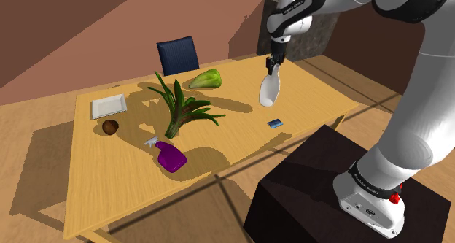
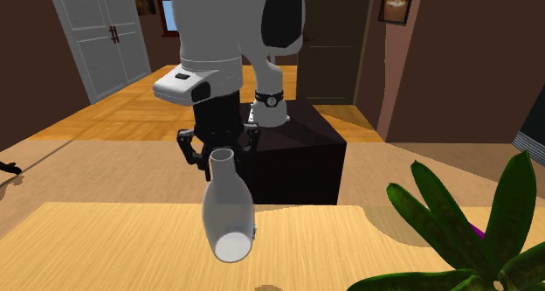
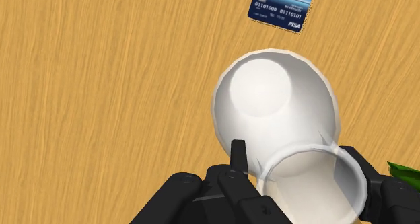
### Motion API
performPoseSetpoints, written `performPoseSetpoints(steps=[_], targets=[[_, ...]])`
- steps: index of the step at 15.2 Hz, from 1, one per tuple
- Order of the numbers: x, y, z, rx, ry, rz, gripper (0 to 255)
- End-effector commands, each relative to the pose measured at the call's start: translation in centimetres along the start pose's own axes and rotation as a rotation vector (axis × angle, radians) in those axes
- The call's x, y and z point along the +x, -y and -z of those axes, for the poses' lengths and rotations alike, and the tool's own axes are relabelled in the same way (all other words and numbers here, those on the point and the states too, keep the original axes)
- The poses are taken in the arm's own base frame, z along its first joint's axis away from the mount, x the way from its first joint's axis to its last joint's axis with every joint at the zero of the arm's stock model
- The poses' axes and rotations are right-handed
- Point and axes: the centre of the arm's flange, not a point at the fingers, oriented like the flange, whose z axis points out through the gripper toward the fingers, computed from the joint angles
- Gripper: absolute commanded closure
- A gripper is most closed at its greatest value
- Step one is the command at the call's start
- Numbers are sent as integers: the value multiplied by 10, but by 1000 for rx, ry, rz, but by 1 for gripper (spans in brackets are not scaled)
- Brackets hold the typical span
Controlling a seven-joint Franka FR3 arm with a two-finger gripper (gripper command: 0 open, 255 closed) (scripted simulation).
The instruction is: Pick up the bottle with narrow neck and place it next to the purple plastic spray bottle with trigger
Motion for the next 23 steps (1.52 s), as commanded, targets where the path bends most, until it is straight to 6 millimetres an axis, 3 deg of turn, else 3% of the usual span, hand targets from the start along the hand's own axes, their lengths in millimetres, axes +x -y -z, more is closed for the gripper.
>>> performPoseSetpoints(steps=[1,23], targets=[[0,-1,11,0,0,0,255],[-4,-2,127,0,0,0,255]])
